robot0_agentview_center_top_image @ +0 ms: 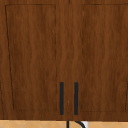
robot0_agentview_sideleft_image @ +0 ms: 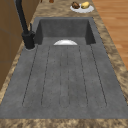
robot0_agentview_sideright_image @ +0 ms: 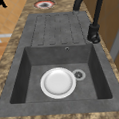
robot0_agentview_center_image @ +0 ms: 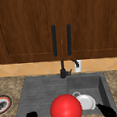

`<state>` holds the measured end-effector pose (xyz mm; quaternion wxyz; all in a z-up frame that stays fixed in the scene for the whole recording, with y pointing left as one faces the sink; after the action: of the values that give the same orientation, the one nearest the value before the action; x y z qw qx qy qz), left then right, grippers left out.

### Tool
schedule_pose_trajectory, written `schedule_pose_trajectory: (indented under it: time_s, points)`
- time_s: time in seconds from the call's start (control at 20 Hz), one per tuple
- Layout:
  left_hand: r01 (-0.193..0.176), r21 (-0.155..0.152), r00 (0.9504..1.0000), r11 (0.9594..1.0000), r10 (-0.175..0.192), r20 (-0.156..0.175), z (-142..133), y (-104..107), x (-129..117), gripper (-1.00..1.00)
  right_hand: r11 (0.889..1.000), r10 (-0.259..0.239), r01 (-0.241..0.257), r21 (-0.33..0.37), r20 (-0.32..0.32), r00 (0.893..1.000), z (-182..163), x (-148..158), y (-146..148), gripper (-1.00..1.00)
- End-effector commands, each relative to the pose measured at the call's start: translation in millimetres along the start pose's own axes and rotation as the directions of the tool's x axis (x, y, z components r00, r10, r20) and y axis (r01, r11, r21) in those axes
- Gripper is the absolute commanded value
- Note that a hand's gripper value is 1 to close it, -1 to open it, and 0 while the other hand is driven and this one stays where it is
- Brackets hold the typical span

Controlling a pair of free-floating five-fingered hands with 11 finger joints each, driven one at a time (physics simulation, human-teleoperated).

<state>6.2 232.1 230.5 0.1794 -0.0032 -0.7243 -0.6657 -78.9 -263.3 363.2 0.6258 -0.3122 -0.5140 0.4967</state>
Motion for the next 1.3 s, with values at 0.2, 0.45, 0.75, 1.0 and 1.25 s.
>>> schedule_pose_trajectory:
  time_s: [0.2,0.45,0.75,1.0,1.25]
  points:
    - [0.0,0.0,1.0,1.0,0.0,0.0,0.0,0.0,0.0,0.0,1.0,-0.001,0.001,0.003,-0.001,1.0,1.7,-0.4,2.0,-1.0]
    - [0.0,0.0,1.0,1.0,0.0,0.0,0.0,0.0,0.0,0.0,1.0,0.0,0.0,0.001,0.0,1.0,2.8,-0.7,2.1,-1.0]
    - [0.0,0.0,1.0,1.0,0.0,0.0,0.0,0.0,0.0,0.0,1.0,-0.001,0.001,0.014,-0.004,1.0,0.5,0.4,1.8,-1.0]
    - [0.0,0.0,1.0,1.0,0.0,0.0,0.0,0.0,0.0,0.0,1.0,0.0,0.0,0.009,-0.002,1.0,1.2,-0.1,1.9,-1.0]
    - [-0.004,0.01,1.0,0.9999,0.004,-0.008,-0.5,1.0,0.5,-1.0,1.0,0.012,-0.012,-0.001,0.002,1.0,1.3,-0.1,1.3,0.0]
